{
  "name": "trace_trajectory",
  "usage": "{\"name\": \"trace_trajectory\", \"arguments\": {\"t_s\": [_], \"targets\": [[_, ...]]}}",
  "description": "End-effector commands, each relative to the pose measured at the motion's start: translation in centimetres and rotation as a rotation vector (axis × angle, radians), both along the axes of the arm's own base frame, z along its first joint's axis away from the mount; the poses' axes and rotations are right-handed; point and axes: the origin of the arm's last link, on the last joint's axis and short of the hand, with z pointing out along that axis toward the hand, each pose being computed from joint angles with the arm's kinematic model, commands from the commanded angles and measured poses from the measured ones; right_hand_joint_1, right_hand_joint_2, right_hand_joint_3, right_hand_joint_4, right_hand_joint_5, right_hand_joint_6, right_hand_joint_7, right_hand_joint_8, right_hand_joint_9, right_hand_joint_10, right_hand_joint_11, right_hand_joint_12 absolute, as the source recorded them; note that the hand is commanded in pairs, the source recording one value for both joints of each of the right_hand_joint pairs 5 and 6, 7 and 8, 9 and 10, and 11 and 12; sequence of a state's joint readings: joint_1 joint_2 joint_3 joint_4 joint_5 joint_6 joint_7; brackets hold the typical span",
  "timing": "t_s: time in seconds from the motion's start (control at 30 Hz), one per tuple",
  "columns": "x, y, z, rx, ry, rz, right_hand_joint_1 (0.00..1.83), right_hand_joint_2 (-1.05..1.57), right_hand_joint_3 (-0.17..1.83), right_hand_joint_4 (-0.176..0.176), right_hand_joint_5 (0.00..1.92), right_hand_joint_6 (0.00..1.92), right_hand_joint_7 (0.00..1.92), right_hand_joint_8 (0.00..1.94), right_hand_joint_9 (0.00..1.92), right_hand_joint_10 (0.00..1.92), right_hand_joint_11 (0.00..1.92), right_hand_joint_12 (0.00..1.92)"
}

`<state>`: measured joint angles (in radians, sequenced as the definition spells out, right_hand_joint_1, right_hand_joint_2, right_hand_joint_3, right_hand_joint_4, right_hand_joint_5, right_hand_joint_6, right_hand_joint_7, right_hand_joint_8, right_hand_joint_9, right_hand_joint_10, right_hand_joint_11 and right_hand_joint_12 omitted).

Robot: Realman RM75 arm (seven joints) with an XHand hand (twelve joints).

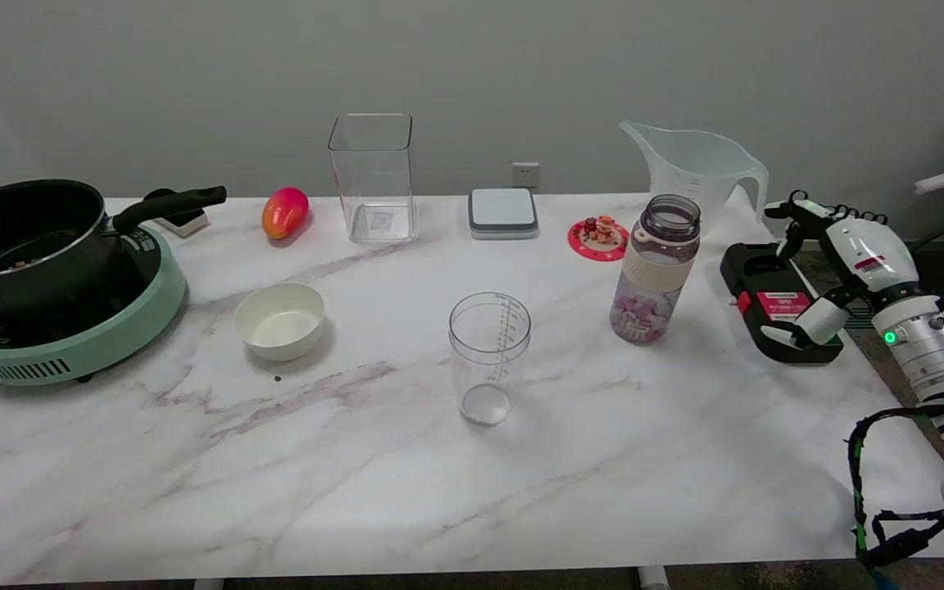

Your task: Pick up the black bottle.

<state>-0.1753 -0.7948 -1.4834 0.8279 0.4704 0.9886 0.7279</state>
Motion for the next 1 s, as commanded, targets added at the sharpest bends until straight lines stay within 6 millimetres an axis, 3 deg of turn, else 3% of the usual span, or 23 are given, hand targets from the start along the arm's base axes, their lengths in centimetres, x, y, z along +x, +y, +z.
{"name": "trace_trajectory", "arguments": {"t_s": [0.03,0.23,0.67,0.97,1.0], "targets": [[-1.5,-0.3,-0.9,0.027,-0.04,-0.056,1.23,-0.35,1.22,0.0,0.52,0.52,1.12,1.12,0.7,0.7,0.58,0.58],[-2.2,-1.2,-1.7,-0.002,-0.083,-0.06,1.26,-0.3,1.24,0.0,0.64,0.64,1.28,1.28,0.91,0.91,0.63,0.63],[0.4,-1.0,-1.5,-0.02,-0.057,0.034,1.26,-0.31,1.3,0.0,0.64,0.64,1.24,1.24,0.94,0.94,0.64,0.64],[0.0,-0.1,-1.2,-0.026,-0.048,0.039,1.2,-0.33,1.37,0.0,0.8,0.8,1.2,1.2,0.92,0.92,0.64,0.64],[1.1,-0.9,-4.7,0.136,-0.055,0.1,1.19,-0.34,1.37,0.0,0.8,0.8,1.19,1.19,0.92,0.92,0.64,0.64]]}}
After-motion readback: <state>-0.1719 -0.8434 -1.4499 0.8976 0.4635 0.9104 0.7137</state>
